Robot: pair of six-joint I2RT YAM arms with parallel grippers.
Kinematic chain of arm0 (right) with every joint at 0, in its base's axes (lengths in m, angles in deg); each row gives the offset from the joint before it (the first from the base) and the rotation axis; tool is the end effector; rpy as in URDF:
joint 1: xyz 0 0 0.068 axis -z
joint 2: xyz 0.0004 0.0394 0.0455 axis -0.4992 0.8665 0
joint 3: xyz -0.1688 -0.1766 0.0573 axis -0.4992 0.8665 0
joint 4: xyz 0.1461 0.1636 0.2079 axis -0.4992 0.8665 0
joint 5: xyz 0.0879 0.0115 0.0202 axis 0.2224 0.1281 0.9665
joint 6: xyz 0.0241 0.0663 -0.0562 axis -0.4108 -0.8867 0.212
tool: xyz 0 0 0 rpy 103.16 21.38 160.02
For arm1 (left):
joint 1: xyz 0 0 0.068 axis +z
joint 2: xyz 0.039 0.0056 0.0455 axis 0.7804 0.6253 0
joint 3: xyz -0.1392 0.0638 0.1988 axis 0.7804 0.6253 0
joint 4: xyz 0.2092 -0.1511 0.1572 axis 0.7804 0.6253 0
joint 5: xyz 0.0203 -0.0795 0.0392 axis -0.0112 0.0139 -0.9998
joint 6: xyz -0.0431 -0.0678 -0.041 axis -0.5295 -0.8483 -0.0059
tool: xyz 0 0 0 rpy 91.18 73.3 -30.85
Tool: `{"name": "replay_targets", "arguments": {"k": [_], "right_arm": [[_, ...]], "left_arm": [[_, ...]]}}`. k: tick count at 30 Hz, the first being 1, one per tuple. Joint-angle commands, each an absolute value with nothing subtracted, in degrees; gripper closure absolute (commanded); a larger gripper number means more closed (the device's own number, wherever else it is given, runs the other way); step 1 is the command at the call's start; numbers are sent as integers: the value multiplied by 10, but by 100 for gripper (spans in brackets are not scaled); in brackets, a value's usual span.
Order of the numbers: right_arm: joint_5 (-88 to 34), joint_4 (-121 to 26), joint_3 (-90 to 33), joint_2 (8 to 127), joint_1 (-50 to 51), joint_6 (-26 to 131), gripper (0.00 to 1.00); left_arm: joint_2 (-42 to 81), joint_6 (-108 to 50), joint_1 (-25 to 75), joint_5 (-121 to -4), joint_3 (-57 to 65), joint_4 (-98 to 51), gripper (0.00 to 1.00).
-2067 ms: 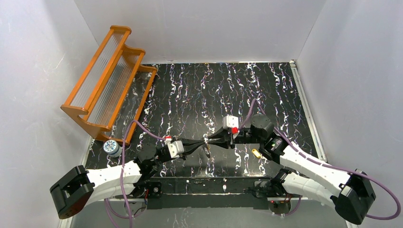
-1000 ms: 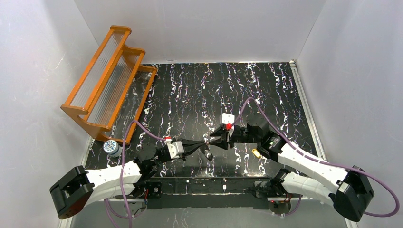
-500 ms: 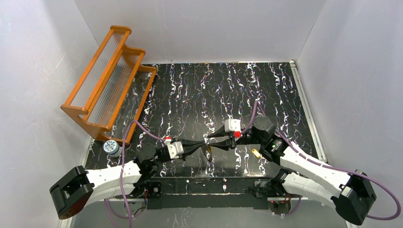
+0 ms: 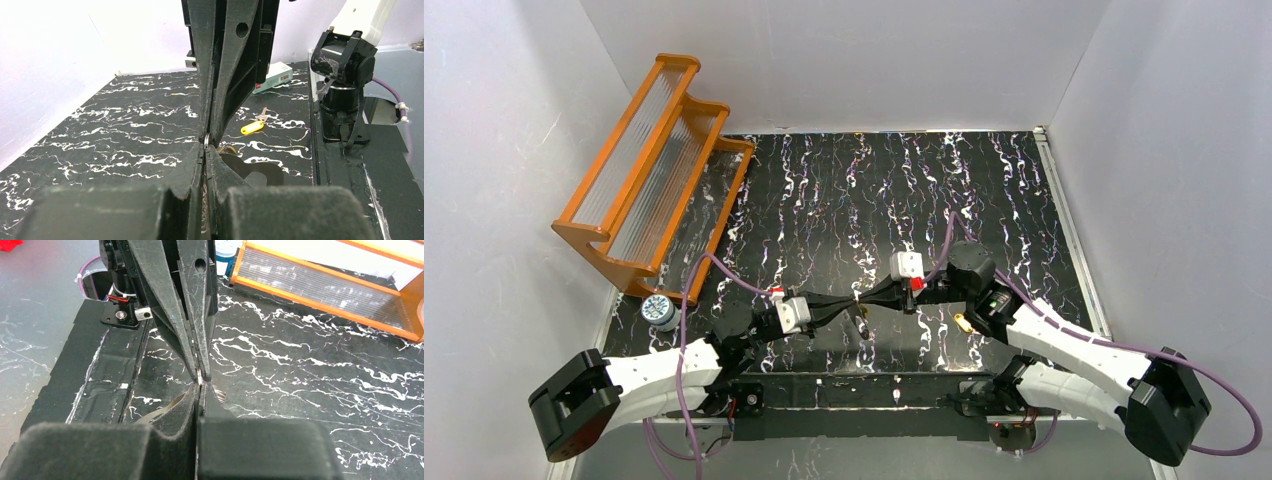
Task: Put the keys on the keyring
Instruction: Adjust the key on the keyring.
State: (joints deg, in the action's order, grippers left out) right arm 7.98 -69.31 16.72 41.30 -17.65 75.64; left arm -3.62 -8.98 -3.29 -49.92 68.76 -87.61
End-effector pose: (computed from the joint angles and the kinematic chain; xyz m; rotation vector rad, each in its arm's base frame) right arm 0.1634 0.2594 0.2365 -1.3489 1.0623 1.0124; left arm 0.1258 -0.2260 0.1983 0.9264 0.8737 -0.9111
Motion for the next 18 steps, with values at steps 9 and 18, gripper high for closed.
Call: {"name": "replay_targets", "arguments": {"k": [9,18], "right_arm": [[66,-652,128,408,-174,792,99],[-12,-397,-1,477,-174,836,99]], "left_arm": [[-56,-94,-35,-514,694,-903,93],[-110,-62,-35,-622,662,-702,56]]}}
